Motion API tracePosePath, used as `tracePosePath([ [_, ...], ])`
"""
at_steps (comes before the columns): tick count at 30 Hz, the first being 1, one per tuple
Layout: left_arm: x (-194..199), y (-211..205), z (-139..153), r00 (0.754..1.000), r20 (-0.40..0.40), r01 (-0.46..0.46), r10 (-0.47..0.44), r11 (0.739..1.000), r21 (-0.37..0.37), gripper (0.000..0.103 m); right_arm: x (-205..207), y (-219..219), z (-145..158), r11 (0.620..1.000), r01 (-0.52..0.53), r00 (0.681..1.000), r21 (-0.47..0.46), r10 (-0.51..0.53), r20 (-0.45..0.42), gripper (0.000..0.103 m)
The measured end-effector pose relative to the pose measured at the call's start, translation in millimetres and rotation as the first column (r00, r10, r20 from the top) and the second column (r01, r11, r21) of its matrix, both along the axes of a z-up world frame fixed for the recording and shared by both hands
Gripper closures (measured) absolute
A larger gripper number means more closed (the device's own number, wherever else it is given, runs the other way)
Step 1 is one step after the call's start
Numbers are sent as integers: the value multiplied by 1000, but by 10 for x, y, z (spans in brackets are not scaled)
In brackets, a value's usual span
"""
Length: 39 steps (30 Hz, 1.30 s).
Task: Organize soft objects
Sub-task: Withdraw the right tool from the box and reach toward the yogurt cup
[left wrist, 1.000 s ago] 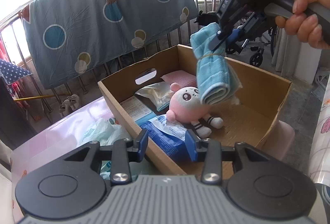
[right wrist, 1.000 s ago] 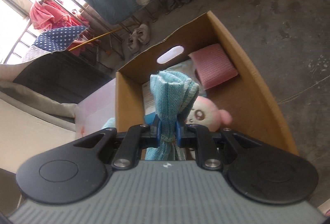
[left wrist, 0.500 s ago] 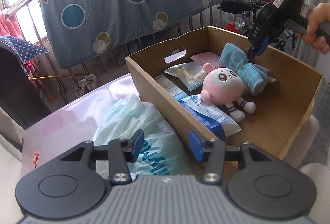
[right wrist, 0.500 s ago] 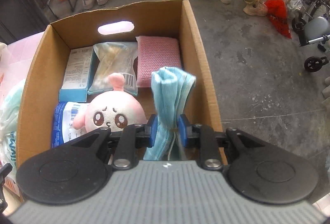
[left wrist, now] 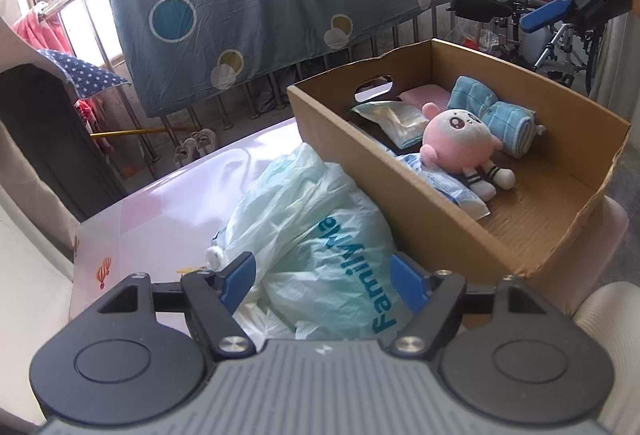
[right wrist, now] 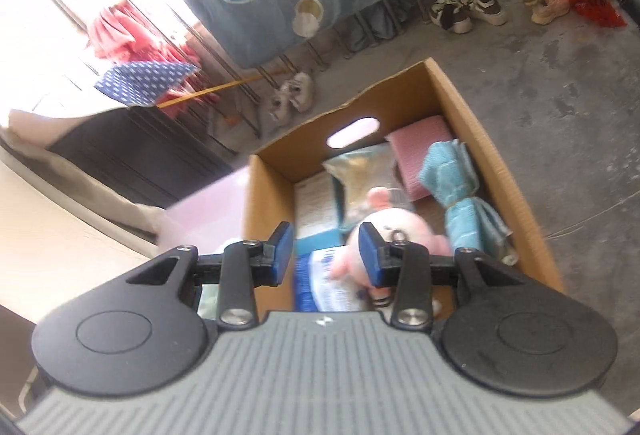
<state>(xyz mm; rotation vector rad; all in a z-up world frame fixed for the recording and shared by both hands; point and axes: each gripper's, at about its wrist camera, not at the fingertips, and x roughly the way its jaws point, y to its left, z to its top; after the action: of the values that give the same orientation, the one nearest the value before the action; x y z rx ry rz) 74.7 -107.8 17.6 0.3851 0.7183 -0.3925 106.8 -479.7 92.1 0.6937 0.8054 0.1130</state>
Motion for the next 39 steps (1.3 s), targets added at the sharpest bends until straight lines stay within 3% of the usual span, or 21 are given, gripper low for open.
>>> tracePosePath([
  [5,-130,440,5,995,-14,-96,97,995,7,22,-241,366,121,996,-24,996,87,16,92,60],
  [11,-291,1074,73,969,-27,-245,245,969,-24,21,-311,1036,161,995,-82,985,63,71,157,54],
  [20,-646,1999,109,893,-12,-449,449,892,-50,21,-338,2092,-61,977,-212,966,18,206,158,47],
  [26,-854,2284,31,866,-28,-500,500,862,-86,21,-401,2621,-225,953,-301,945,36,293,146,46],
  [39,-1031,2311,-259,869,-40,-494,493,864,-91,22,-430,3117,-698,905,-408,913,123,405,48,46],
])
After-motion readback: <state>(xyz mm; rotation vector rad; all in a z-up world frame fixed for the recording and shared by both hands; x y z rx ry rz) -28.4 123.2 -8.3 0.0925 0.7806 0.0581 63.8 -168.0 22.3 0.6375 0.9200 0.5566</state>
